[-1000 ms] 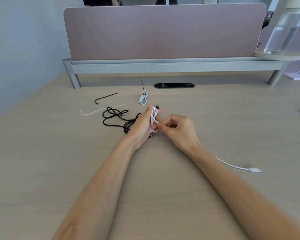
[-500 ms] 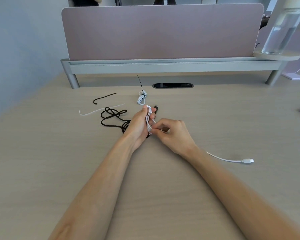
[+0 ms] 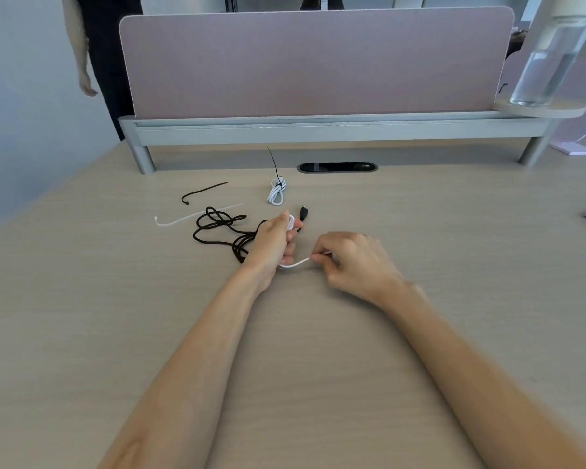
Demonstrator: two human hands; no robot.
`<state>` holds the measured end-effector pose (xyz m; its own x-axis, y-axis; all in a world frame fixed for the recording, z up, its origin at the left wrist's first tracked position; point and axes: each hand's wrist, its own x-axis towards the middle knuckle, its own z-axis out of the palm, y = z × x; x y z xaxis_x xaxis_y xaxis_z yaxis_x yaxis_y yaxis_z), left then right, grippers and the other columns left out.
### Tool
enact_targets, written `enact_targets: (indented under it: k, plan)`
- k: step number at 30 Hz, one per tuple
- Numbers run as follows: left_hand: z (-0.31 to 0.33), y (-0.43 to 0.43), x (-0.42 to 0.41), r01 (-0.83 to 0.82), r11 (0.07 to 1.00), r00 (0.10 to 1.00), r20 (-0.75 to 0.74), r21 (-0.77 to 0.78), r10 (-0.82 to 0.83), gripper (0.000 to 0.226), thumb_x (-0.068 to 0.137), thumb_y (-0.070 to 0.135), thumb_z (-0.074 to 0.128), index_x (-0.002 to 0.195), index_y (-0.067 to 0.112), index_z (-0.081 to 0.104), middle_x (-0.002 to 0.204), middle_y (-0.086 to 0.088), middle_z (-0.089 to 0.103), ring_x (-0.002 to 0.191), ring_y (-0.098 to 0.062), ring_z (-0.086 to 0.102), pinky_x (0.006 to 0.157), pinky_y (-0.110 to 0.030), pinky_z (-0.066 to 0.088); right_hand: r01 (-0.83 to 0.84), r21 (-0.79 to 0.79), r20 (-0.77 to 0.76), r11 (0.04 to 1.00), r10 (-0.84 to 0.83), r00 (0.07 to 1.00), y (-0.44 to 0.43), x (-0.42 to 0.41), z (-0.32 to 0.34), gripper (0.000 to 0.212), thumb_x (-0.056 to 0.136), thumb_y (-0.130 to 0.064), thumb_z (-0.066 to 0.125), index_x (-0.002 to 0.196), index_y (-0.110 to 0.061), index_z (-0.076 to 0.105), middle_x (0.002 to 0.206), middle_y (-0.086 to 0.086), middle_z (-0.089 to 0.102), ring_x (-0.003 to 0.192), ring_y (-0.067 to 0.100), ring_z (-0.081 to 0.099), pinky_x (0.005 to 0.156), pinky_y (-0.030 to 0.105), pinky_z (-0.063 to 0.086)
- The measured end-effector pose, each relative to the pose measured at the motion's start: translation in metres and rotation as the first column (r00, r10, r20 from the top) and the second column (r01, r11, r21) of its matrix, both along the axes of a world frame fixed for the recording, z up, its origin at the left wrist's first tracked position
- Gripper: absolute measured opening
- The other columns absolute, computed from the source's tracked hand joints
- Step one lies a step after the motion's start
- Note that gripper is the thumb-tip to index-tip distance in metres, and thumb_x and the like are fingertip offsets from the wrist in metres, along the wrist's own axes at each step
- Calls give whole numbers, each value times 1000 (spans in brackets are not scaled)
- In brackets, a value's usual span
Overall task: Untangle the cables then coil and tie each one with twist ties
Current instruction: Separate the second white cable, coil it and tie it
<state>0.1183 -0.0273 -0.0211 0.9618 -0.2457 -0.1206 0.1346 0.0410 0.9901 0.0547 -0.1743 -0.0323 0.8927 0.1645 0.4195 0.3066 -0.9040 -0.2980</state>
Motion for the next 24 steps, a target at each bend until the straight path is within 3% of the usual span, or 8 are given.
enact_targets:
  k: [5, 7, 9, 12, 16, 20, 24]
  plan:
    - [2, -2, -3, 137, 956, 984, 74, 261, -161, 35, 104, 28, 33, 93, 8, 61, 68, 2, 54, 35, -5, 29, 39, -16, 23, 124, -24, 146, 992, -120, 982, -17, 4, 1, 11, 88, -32, 64, 83, -22, 66, 81, -8, 64, 84, 19, 58, 56, 31, 40]
    - [5, -1, -6, 186, 911, 968, 90, 368, -234, 37, 104, 27, 32, 97, 6, 62, 64, 9, 67, 36, -7, 31, 39, -17, 26, 159, -6, 147, 987, -156, 977, -16, 5, 0, 11, 89, -32, 62, 84, -22, 66, 83, -7, 65, 83, 20, 59, 57, 32, 43]
    - [6, 1, -7, 252, 875, 945, 90, 413, -315, 38, 104, 26, 31, 100, 2, 60, 74, 1, 75, 40, -12, 27, 39, -19, 24, 202, 46, 120, 978, -206, 971, -17, 7, 1, 11, 89, -31, 61, 86, -22, 66, 87, -7, 66, 84, 21, 60, 62, 33, 46]
    - [7, 3, -8, 296, 848, 932, 62, 439, -357, 40, 104, 28, 32, 100, -1, 59, 70, -2, 70, 44, -14, 26, 39, -20, 22, 307, 199, 31, 931, -319, 947, -25, 8, 4, 11, 89, -33, 61, 86, -24, 68, 89, -9, 69, 84, 19, 61, 69, 33, 48]
    - [4, 0, -7, 288, 870, 940, 55, 401, -336, 41, 105, 31, 32, 100, 6, 64, 60, 2, 41, 40, -8, 23, 39, -19, 20, 401, 386, -60, 830, -412, 909, -23, 8, 4, 18, 83, -41, 68, 77, -23, 68, 77, -12, 66, 75, 14, 58, 67, 30, 46]
    - [-2, -2, -4, 187, 956, 977, 61, 226, -206, 42, 105, 34, 29, 108, 8, 62, 60, 4, 37, 40, -6, 24, 42, -21, 22, 174, 586, 125, 791, -301, 945, -6, 5, 6, 13, 84, -21, 70, 75, -14, 64, 71, -11, 61, 66, 2, 53, 61, 15, 38]
    - [-2, -2, -2, 142, 985, 988, 41, 102, -147, 41, 105, 36, 28, 94, 15, 60, 64, 2, 36, 40, -8, 25, 46, -23, 23, -39, 556, 222, 830, -103, 970, 11, 0, 3, 5, 87, -15, 68, 89, -16, 72, 80, -7, 62, 69, 2, 53, 59, 11, 36]
